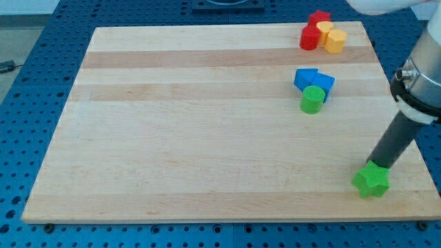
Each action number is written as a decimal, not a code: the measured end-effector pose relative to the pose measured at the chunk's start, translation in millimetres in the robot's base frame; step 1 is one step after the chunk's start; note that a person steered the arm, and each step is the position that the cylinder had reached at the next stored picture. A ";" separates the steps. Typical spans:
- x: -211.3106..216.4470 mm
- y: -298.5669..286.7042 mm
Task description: Keep the green circle to the left of the green star
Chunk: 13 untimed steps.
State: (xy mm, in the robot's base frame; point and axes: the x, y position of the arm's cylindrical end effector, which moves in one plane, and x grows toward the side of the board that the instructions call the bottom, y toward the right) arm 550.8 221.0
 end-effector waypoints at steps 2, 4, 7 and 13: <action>-48.2 0.0; -94.5 4.0; -131.1 -3.7; -145.0 -82.4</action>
State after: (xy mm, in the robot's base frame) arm 405.8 138.7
